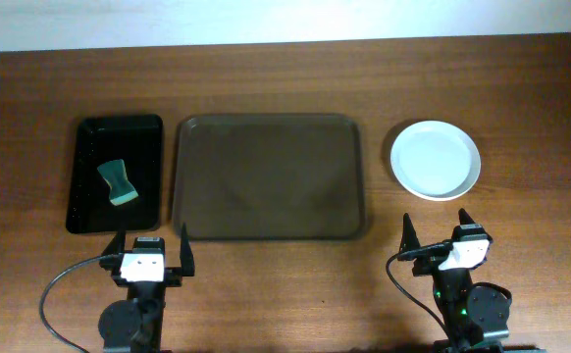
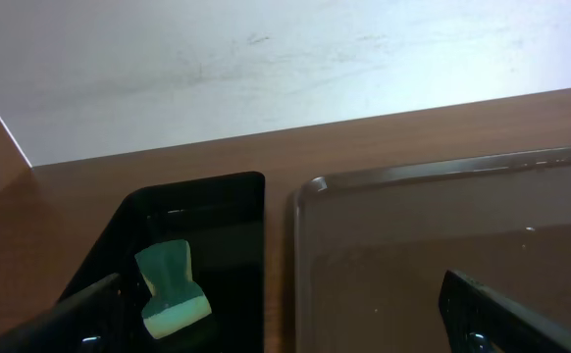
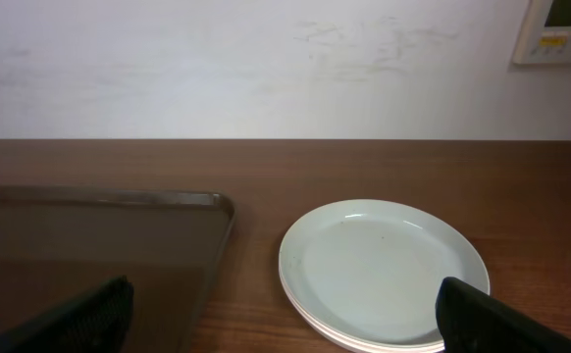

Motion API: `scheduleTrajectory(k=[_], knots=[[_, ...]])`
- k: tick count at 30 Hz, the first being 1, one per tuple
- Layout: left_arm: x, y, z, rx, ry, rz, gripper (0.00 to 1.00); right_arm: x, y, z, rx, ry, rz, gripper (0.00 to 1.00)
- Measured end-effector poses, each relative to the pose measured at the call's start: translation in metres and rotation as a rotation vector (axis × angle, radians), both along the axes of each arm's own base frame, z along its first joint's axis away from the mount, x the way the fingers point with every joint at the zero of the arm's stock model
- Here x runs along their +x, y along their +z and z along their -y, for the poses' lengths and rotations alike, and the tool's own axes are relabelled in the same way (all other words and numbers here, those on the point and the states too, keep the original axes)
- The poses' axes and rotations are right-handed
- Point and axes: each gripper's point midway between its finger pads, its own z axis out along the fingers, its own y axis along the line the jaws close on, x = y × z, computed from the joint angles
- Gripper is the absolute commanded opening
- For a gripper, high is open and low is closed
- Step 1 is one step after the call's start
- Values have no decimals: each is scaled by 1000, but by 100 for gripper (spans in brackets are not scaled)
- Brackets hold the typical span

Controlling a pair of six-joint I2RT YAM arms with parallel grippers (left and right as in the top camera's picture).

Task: Clean dirty plates on tray and stack at the side

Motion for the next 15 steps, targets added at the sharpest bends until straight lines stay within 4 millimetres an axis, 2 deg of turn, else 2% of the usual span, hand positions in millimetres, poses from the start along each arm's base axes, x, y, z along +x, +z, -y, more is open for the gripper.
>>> scheduleTrajectory(k=[3, 5, 7, 15], knots=[[1, 1, 0, 2, 0, 12, 99, 0, 0, 0, 0, 0, 0, 98], [3, 17, 1, 4, -4, 100, 99, 0, 0, 0, 0, 0, 0, 98], [3, -2, 1, 13, -8, 27, 99, 0, 0, 0, 0, 0, 0, 98], [3, -3, 1, 18, -9, 23, 99, 0, 0, 0, 0, 0, 0, 98]])
